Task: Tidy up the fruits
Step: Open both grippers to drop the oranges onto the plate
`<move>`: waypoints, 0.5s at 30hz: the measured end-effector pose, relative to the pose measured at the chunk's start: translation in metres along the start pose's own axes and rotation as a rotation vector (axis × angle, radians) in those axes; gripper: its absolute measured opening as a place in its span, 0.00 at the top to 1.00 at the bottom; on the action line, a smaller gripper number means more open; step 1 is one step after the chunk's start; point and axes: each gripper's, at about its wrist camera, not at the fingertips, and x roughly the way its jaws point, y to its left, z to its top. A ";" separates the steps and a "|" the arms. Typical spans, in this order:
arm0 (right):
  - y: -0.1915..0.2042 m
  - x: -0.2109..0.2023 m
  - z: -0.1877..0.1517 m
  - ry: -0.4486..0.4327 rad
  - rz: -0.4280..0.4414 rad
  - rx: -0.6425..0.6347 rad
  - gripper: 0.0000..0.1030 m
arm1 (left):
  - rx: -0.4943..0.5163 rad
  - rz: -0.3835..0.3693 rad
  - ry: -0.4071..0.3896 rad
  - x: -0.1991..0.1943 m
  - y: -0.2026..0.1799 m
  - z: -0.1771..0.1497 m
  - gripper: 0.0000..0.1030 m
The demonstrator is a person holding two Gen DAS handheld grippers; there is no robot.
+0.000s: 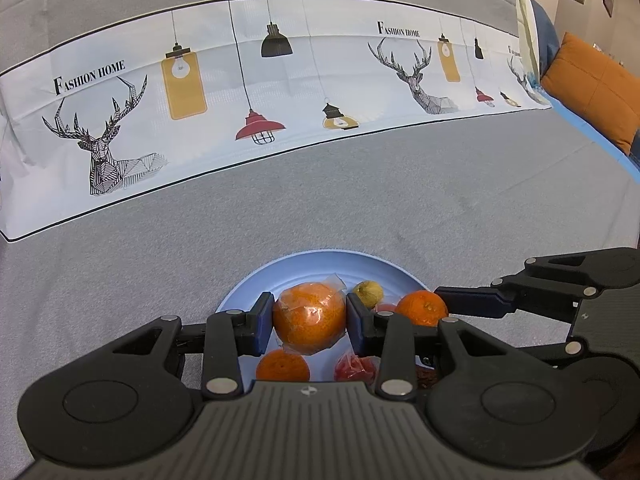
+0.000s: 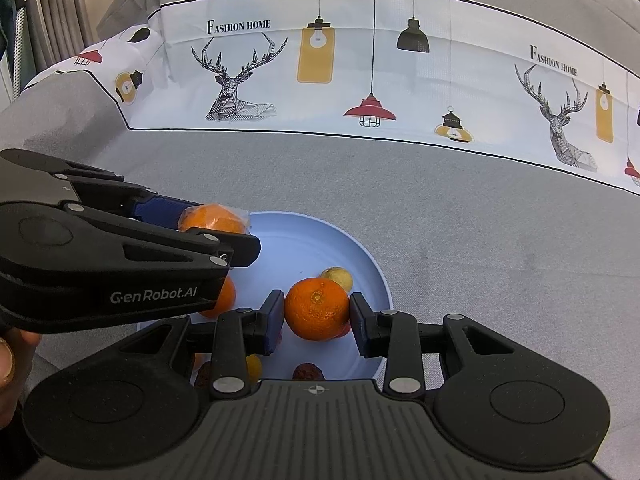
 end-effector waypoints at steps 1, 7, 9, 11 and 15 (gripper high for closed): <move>0.000 0.000 0.000 0.000 -0.004 0.000 0.63 | -0.001 0.004 -0.006 -0.001 0.000 0.000 0.58; 0.002 0.001 -0.001 0.001 -0.013 0.000 0.44 | -0.026 0.023 -0.048 -0.007 0.006 0.003 0.47; 0.001 0.000 -0.001 0.000 -0.016 0.005 0.41 | -0.032 0.034 -0.054 -0.008 0.007 0.004 0.47; 0.000 -0.001 0.000 -0.004 -0.019 0.007 0.41 | -0.037 0.045 -0.061 -0.010 0.009 0.004 0.47; -0.002 -0.004 0.000 -0.013 -0.024 0.013 0.39 | -0.047 0.068 -0.078 -0.015 0.012 0.005 0.45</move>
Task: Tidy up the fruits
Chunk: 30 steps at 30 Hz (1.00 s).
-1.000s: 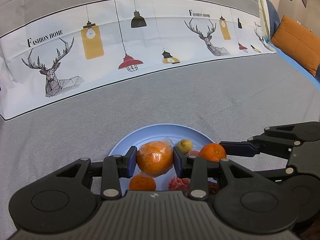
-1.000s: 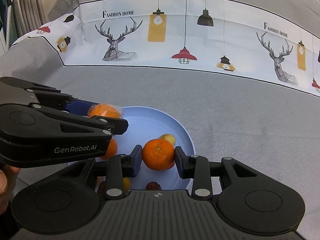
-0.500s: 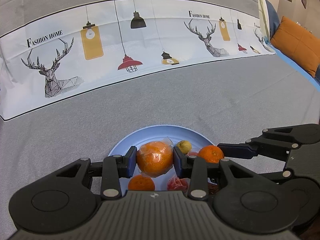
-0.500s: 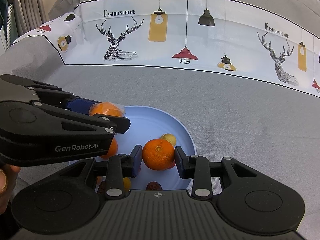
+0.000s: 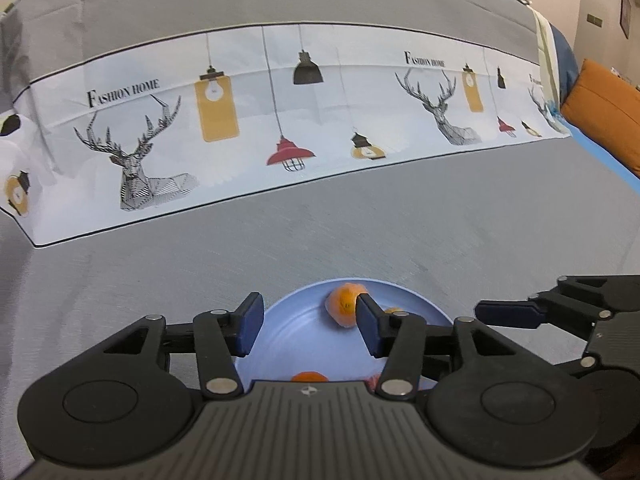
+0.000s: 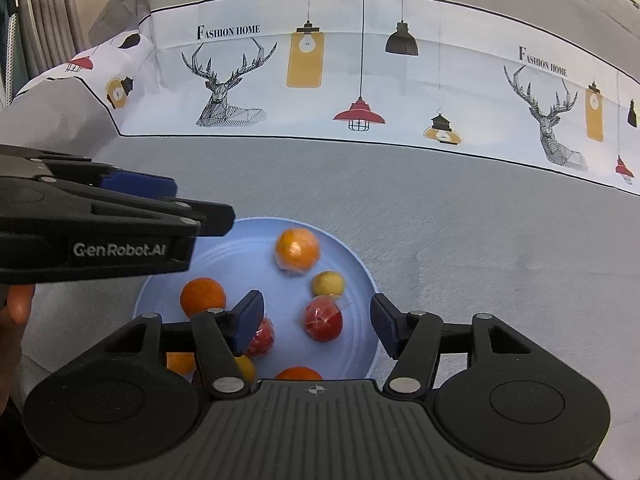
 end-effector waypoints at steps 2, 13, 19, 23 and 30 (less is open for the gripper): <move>-0.001 -0.003 0.000 -0.008 -0.004 0.002 0.37 | -0.002 0.010 -0.010 -0.003 0.002 0.001 0.44; -0.014 -0.021 0.005 -0.068 -0.050 0.053 0.07 | 0.000 0.052 -0.027 -0.026 0.010 -0.003 0.17; -0.010 -0.046 0.003 -0.111 -0.107 -0.006 0.01 | -0.070 0.053 0.012 -0.037 0.014 -0.011 0.10; -0.018 -0.057 -0.003 -0.083 -0.129 0.039 0.01 | -0.079 0.096 0.040 -0.044 0.011 -0.019 0.08; -0.026 -0.065 -0.012 -0.005 -0.154 0.127 0.01 | -0.141 0.095 0.113 -0.057 0.011 -0.034 0.01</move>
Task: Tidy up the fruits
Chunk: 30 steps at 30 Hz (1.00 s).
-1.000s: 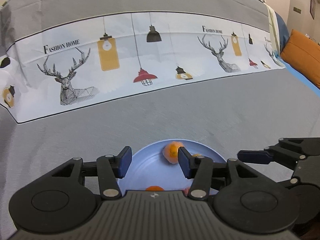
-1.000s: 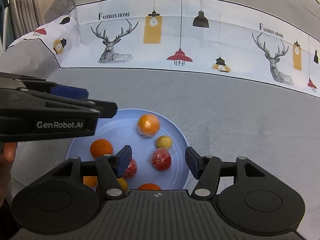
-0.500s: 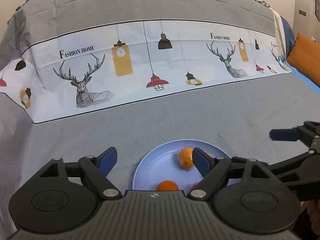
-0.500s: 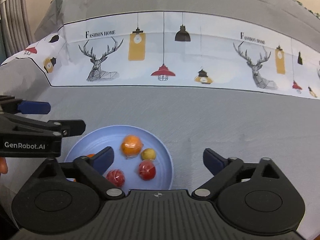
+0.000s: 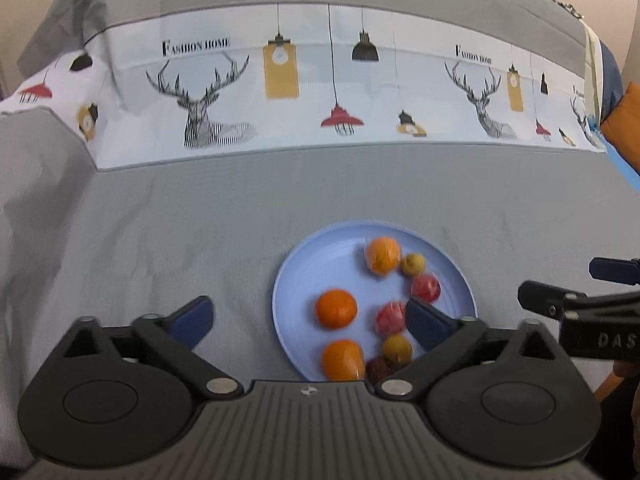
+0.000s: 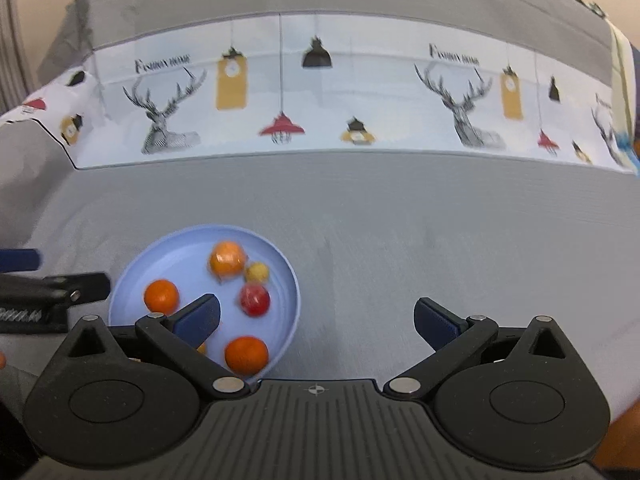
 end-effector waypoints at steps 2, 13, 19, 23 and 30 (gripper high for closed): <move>0.003 0.001 -0.003 0.018 0.006 -0.003 0.01 | 0.003 -0.002 0.040 0.002 -0.002 -0.006 0.01; 0.008 0.029 -0.002 0.083 0.023 -0.017 0.01 | -0.019 0.049 0.131 0.031 -0.001 -0.005 0.01; 0.013 0.036 -0.002 0.092 0.025 -0.024 0.01 | -0.032 0.037 0.145 0.037 -0.001 -0.003 0.01; 0.016 0.038 -0.002 0.084 0.030 -0.029 0.01 | -0.038 0.033 0.158 0.040 0.000 -0.004 0.01; 0.017 0.039 -0.001 0.080 0.030 -0.028 0.01 | -0.042 0.037 0.158 0.041 0.001 -0.003 0.01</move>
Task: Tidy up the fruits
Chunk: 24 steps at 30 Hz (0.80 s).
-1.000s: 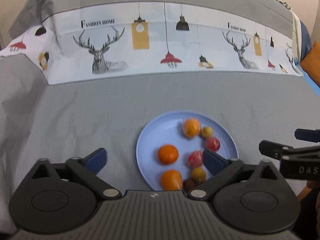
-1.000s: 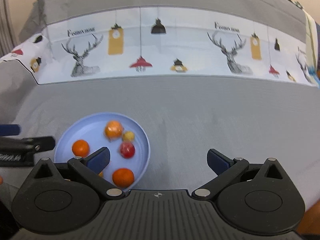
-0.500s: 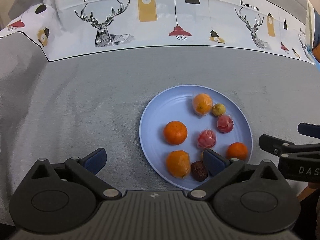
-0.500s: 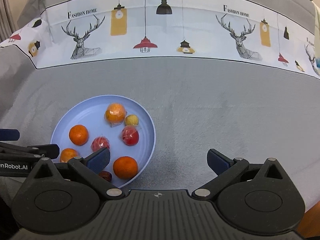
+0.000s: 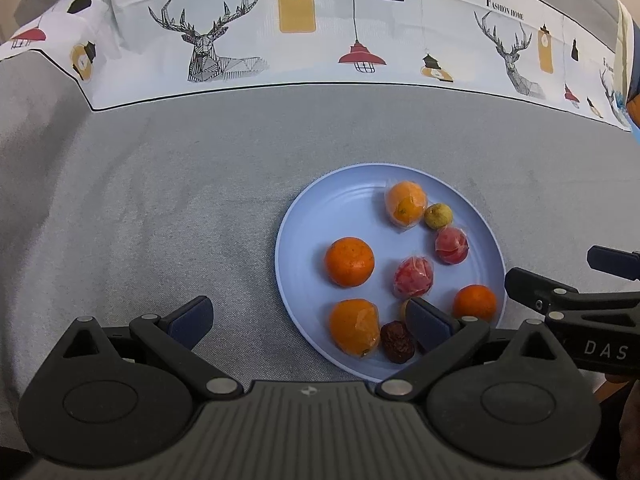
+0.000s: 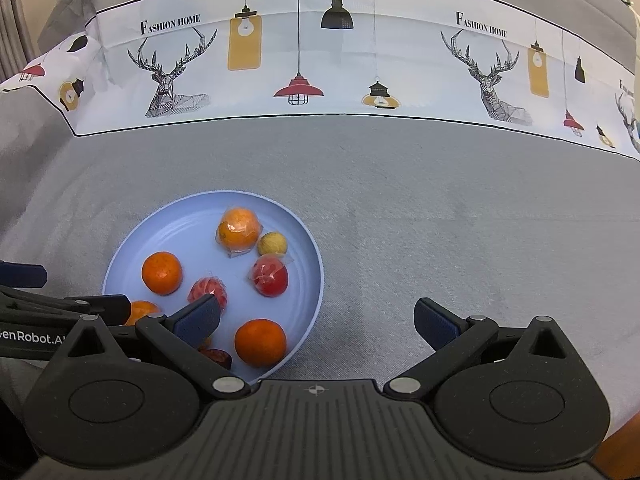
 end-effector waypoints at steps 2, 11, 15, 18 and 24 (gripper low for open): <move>0.000 -0.001 0.000 -0.002 0.000 0.000 0.01 | 0.000 0.000 -0.002 0.000 -0.001 0.000 0.01; 0.001 -0.003 -0.001 -0.005 0.001 -0.004 0.01 | -0.003 -0.002 -0.001 0.000 0.000 0.001 0.01; 0.001 -0.002 0.000 -0.006 0.002 -0.004 0.01 | -0.007 -0.003 0.000 0.000 0.000 0.001 0.01; 0.001 -0.002 0.000 -0.006 0.004 -0.005 0.01 | -0.012 -0.002 0.002 0.000 0.000 0.002 0.01; 0.002 -0.002 0.000 -0.004 0.006 -0.006 0.01 | -0.014 -0.002 0.002 0.000 0.000 0.002 0.01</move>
